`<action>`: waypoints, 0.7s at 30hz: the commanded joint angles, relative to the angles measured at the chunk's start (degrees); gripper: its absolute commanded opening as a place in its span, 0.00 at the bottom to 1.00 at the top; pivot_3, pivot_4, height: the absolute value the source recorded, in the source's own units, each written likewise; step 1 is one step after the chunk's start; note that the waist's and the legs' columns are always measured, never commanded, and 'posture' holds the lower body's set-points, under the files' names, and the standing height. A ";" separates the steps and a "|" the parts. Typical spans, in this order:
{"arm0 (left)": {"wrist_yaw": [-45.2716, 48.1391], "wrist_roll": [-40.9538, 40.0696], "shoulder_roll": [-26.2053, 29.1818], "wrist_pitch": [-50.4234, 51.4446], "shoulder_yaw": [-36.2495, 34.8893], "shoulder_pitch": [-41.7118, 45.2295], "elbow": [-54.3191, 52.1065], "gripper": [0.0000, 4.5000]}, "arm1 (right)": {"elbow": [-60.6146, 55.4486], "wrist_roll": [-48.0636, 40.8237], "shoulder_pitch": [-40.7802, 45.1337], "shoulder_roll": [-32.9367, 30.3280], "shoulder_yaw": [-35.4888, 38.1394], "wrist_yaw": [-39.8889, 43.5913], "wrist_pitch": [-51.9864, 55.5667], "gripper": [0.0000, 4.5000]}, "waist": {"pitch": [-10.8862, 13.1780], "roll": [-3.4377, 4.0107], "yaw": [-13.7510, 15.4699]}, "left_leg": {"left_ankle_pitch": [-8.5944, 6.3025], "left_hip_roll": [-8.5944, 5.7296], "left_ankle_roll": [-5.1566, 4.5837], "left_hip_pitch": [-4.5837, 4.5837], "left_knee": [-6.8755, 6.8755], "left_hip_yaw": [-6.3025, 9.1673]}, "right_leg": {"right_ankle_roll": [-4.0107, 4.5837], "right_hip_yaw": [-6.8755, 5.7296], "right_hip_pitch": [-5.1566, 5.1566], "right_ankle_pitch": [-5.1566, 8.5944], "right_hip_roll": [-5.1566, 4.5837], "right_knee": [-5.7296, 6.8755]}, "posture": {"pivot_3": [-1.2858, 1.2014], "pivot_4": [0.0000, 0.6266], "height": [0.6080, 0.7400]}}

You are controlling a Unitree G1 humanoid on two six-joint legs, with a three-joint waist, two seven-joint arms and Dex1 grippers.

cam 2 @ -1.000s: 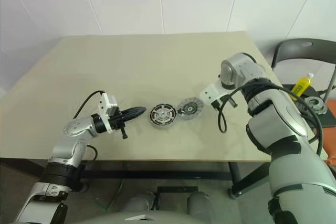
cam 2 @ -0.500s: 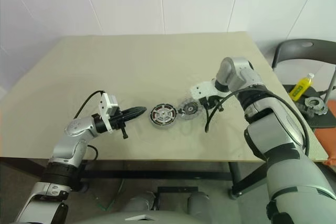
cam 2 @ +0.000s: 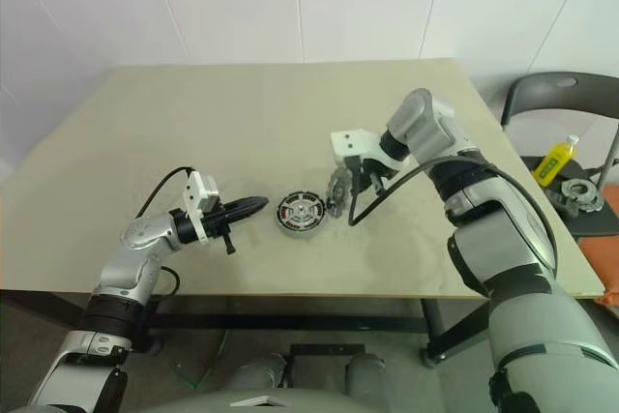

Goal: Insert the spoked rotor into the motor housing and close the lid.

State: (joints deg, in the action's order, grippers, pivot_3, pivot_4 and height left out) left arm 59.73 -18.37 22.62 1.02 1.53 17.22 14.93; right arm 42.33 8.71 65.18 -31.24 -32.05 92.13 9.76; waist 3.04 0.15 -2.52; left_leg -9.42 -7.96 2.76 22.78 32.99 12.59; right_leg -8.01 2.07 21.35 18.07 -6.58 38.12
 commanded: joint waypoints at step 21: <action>-1.69 0.41 -1.38 -1.43 -0.09 -0.27 -2.29 0.00 | -15.63 -11.78 -10.07 8.60 12.69 -15.92 16.46 0.01 | -0.03 -0.04 0.06 | 0.06 0.00 -0.10 0.03 0.05 0.03 | -0.02 -0.03 0.00 -0.01 0.01 0.00 | 0.52 0.00 1.00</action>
State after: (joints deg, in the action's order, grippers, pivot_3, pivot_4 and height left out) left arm 58.41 -17.50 21.08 0.47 1.53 16.42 15.09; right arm 29.55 -2.01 54.95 -23.37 -21.35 78.07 25.66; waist 3.01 0.10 -2.46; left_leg -9.37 -7.96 2.66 22.81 33.03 12.62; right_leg -8.03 2.03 21.35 18.05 -6.57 38.12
